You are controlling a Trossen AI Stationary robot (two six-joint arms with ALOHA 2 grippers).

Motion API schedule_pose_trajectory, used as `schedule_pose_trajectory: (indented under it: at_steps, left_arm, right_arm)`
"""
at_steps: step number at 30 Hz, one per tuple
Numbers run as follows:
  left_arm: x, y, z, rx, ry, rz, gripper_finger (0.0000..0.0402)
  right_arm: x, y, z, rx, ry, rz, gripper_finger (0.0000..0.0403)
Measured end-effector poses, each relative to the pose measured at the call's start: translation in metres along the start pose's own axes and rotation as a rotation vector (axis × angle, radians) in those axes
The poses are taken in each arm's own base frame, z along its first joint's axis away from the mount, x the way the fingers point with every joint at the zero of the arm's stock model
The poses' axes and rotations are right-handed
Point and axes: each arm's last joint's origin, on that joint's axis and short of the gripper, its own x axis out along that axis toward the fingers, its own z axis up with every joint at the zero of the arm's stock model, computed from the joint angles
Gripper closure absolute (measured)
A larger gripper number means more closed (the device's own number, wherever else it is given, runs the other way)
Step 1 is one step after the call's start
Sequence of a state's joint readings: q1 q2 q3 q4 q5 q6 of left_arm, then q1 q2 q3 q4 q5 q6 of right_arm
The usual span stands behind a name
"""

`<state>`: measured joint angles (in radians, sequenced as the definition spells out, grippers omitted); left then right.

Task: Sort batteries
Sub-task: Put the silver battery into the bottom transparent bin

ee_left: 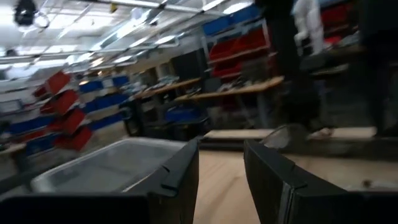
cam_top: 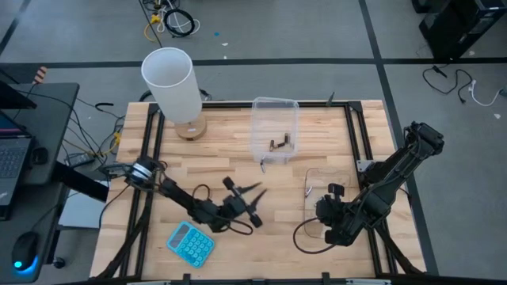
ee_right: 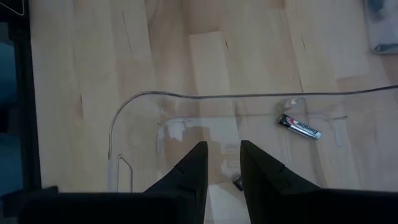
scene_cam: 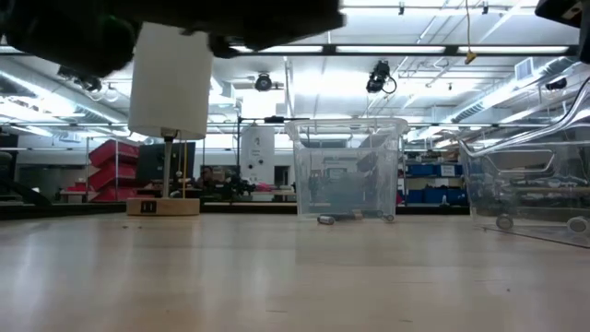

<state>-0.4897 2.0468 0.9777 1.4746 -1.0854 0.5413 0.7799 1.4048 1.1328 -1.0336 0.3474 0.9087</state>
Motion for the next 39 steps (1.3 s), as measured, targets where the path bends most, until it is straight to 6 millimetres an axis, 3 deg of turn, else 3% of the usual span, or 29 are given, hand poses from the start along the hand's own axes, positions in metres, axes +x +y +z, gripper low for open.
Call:
schedule_pose_trajectory:
  at_steps: [6,13,19,29,39]
  left_arm:
    - [-0.015,0.038,0.002,-0.089,0.077,0.082,0.0279]
    - [-0.014,0.067,-0.029,-0.401,0.106,0.140,0.0296]
    - [0.009,0.054,-0.054,-0.472,0.113,0.057,0.0298]
    - [0.040,0.014,-0.082,-0.238,0.220,0.205,0.0298]
    - [0.057,0.014,-0.113,-0.304,0.347,0.280,0.0298]
  right_arm:
    - [0.000,-0.001,0.001,-0.025,-0.031,-0.025,0.0323]
    - [0.000,-0.002,0.002,-0.038,-0.046,-0.039,0.0323]
    - [0.000,-0.002,0.002,-0.050,-0.064,-0.054,0.0323]
    - [0.000,-0.001,0.002,-0.047,-0.070,-0.056,0.0323]
    - [0.000,-0.002,0.002,-0.049,-0.067,-0.057,0.0323]
